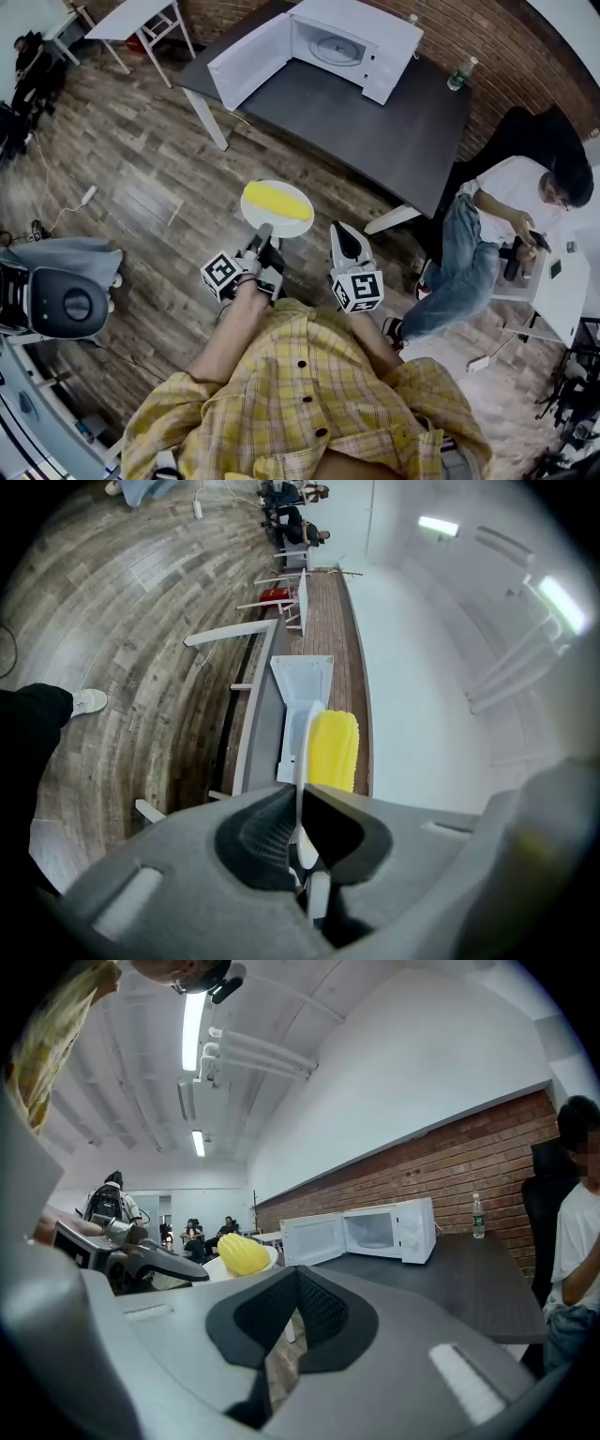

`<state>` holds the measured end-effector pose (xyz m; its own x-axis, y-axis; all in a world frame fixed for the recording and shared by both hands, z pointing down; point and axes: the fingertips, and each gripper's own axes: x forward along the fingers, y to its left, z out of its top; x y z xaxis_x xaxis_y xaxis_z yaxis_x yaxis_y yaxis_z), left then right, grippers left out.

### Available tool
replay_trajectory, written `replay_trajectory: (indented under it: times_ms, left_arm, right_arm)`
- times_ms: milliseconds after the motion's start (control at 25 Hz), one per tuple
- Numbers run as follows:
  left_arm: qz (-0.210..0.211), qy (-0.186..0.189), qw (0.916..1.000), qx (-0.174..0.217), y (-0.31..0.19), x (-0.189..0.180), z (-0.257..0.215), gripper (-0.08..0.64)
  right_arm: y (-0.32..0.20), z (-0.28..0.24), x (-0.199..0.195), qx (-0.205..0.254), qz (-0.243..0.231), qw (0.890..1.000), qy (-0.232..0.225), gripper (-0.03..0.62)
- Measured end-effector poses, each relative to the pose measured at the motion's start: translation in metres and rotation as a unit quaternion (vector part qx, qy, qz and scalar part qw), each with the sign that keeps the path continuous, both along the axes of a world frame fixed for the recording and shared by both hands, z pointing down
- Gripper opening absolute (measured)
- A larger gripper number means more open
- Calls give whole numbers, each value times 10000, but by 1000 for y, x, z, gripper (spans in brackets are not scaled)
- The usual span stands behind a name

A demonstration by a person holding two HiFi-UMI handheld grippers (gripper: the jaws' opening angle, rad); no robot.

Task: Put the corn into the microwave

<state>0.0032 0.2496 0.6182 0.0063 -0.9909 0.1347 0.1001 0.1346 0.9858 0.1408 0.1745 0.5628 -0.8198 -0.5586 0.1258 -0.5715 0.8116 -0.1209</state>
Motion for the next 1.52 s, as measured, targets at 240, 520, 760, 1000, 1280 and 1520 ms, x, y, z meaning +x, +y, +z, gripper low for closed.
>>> replay_trajectory:
  times_ms: [240, 520, 760, 1000, 1280, 1520]
  left_arm:
    - [193, -8, 9997, 142, -69, -45, -14, 15]
    - [483, -76, 9988, -27, -134, -94, -27, 17]
    - [791, -38, 9967, 179, -192, -124, -36, 18]
    - [1090, -159, 9939, 7, -233, -155, -30, 20]
    - [1447, -120, 9894, -46, -268, -169, -28, 21]
    - [1572, 83, 9875, 116, -289, -166, -38, 21]
  right_arm:
    - [-63, -8, -43, -12, 186, 9998, 25, 3]
    - [-121, -24, -88, -21, 520, 9986, -34, 3]
    - [-166, -28, -113, -47, 889, 9960, -13, 3]
    - [-203, -33, -138, -77, 1157, 9932, -35, 3]
    - [-230, -43, -151, -99, 1493, 9887, -76, 3]
    - [-243, -46, -157, -120, 1584, 9873, -52, 3]
